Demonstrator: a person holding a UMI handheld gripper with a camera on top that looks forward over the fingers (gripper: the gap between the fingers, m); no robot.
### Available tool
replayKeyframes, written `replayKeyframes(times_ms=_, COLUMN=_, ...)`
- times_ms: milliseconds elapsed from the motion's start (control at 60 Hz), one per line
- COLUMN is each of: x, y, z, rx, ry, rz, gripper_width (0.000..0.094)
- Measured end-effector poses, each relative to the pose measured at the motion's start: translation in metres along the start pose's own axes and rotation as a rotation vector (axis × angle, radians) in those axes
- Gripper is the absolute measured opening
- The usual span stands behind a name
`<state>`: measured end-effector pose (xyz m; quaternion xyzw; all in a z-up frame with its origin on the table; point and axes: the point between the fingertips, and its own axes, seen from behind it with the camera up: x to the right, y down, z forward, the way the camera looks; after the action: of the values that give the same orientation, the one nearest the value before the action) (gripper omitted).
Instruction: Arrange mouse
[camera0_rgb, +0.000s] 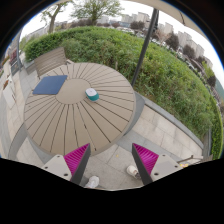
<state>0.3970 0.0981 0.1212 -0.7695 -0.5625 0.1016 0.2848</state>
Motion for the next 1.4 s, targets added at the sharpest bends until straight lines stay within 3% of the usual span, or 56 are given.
replayKeyframes(times_ms=350, x=-0.028, y=-0.023, z=0.002, rx=0.013, ry=-0.038, rz=-0.015, gripper_width=0.0854)
replayKeyframes(times_ms=933, x=-0.087, y=-0.11, z=0.1, rx=0.368, ry=-0.065, rz=0.074, gripper_width=0.0855)
replayKeyframes(times_ms=1400, x=-0.096, y=-0.156, z=0.216, rx=0.402, ry=-0.077, rz=0.071, gripper_width=0.0853)
